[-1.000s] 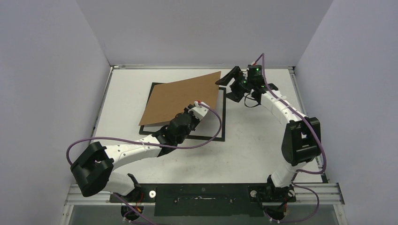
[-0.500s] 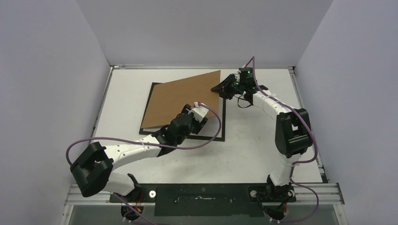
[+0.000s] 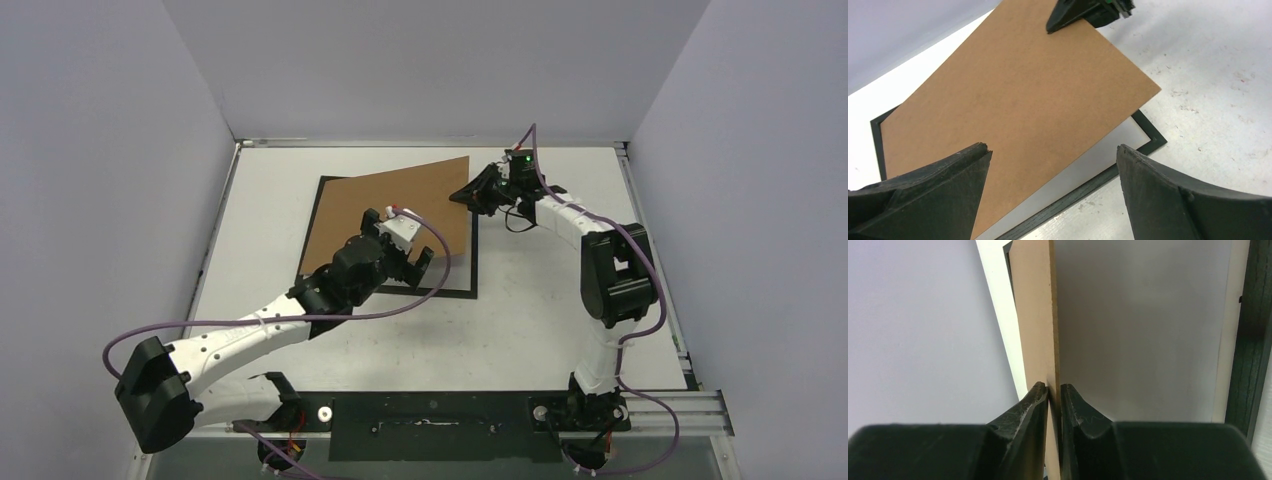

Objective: Put the photo into the frame

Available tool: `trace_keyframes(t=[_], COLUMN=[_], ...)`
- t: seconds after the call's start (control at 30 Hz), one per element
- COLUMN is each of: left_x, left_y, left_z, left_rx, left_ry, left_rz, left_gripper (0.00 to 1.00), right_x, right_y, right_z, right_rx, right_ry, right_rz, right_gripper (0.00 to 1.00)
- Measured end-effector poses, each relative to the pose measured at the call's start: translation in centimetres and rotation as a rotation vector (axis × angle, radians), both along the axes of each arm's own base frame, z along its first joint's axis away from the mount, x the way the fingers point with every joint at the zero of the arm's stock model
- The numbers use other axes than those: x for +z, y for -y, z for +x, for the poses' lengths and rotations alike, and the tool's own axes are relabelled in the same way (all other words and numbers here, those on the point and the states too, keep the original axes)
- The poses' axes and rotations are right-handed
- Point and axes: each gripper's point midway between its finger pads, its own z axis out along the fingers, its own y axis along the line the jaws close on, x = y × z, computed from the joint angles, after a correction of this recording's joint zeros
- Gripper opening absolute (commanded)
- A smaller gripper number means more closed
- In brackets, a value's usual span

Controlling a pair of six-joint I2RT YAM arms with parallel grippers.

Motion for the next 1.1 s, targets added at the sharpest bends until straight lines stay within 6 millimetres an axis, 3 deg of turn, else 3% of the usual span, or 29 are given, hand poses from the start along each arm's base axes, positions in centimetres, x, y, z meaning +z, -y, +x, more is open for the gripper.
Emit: trace_keyframes(t=[0.2, 0.4, 0.6, 0.87, 1.0, 1.1], left_x=[0.4, -1.0, -5.9, -14.3, -18.3, -18.8], left_y=[-2.9, -9.4, -17.0, -25.5, -28.0, -27.9], left_z=[2.4, 6.9, 10.2, 11.7, 12.3, 13.2], left_rx=[0.121, 0.345, 0.600, 0.851, 0.912, 0.891], left_ry=[-0.063, -0.180, -0.394, -0.740, -0.868, -0.897], left_rz=[-0.045, -0.118, -0.165, -0.311, -0.361, -0.381], left_gripper=[0.97, 0.97, 0.96, 0.76, 0.76, 0.74], right_x=[0.1, 0.6, 0.6, -1.1, -1.6, -2.3], right_y=[0.7, 1.4, 1.6, 1.6, 1.3, 1.1], right_z=[0.4, 0.6, 0.6, -0.2, -0.3, -0.4], right_rx=[0.026, 0.055, 0.071, 0.076, 0.090, 0.099], right_ry=[0.040, 0.075, 0.092, 0.072, 0.078, 0.075], right_rz=[0.019, 0.035, 0.030, 0.005, -0.009, -0.021], right_gripper=[0.07, 0.06, 0.11, 0.13, 0.13, 0.13])
